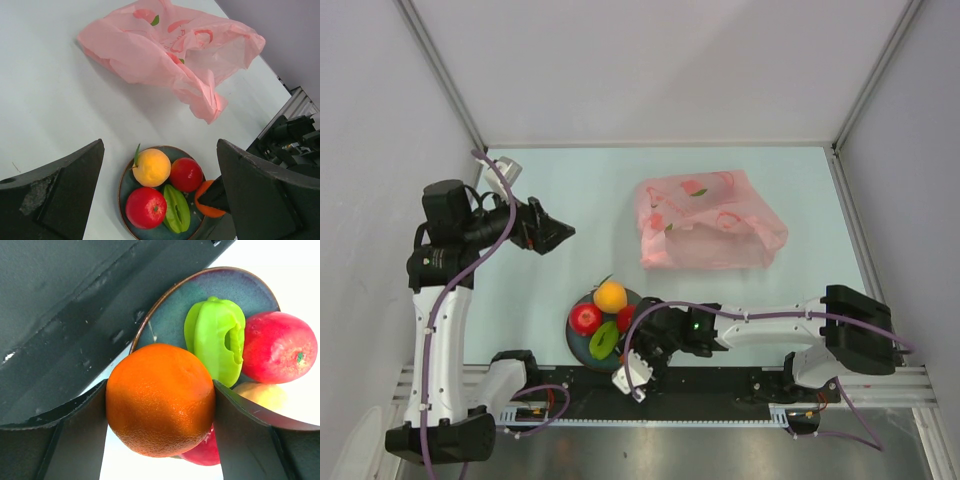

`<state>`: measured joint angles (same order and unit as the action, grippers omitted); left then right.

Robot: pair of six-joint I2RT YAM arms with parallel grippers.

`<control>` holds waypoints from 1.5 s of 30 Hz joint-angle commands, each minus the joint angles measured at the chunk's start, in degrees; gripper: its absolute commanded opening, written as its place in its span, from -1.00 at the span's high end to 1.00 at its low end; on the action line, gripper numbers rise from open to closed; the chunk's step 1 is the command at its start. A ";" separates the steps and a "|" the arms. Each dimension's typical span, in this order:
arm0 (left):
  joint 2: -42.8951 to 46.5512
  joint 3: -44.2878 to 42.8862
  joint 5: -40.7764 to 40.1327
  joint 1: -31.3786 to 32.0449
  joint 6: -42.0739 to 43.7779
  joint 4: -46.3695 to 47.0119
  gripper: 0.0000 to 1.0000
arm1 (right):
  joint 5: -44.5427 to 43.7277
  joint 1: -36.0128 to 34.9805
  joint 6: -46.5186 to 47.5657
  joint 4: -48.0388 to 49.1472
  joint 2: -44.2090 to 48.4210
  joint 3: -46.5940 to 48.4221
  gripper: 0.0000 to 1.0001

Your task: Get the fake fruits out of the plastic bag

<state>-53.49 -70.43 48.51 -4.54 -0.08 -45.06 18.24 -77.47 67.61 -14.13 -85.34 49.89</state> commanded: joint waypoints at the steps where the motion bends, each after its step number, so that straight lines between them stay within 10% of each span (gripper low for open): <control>1: 0.85 0.21 2.99 -0.83 -0.63 2.52 -1.00 | -1.54 0.30 1.91 2.35 0.35 -0.49 -0.47; 5: 0.15 -0.40 4.75 -0.83 -0.98 2.87 -1.00 | -2.59 0.48 1.38 1.21 1.67 -0.67 -0.60; 7: -0.38 -1.28 5.19 -0.83 -1.07 2.96 -1.00 | -3.12 0.39 1.03 1.38 2.63 -0.84 -0.99; 18: -2.75 -3.48 8.70 -0.65 -2.65 3.40 -1.00 | -8.12 -0.57 -3.97 2.35 18.00 -1.46 -1.00; 25: -5.29 -3.48 6.69 13.46 3.22 -0.64 -1.00 | -20.43 1.25 -21.34 -10.44 34.62 3.10 -0.99; 33: -15.75 -2.87 2.28 29.05 2.99 -2.06 -0.99 | -15.00 36.46 -41.40 -18.83 37.01 5.57 -0.52; 36: -21.11 -4.27 5.10 31.86 -1.31 0.40 -1.00 | -12.27 42.39 -47.57 -16.73 32.54 5.57 -0.13; 45: -36.05 -11.56 6.42 36.00 -8.09 4.89 -0.99 | -10.42 44.25 -47.84 -7.34 19.79 4.70 0.13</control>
<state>-86.19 -77.01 52.23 30.63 -4.10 -43.68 6.09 -34.00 22.02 -27.90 -61.73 54.06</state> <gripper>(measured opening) 0.996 0.451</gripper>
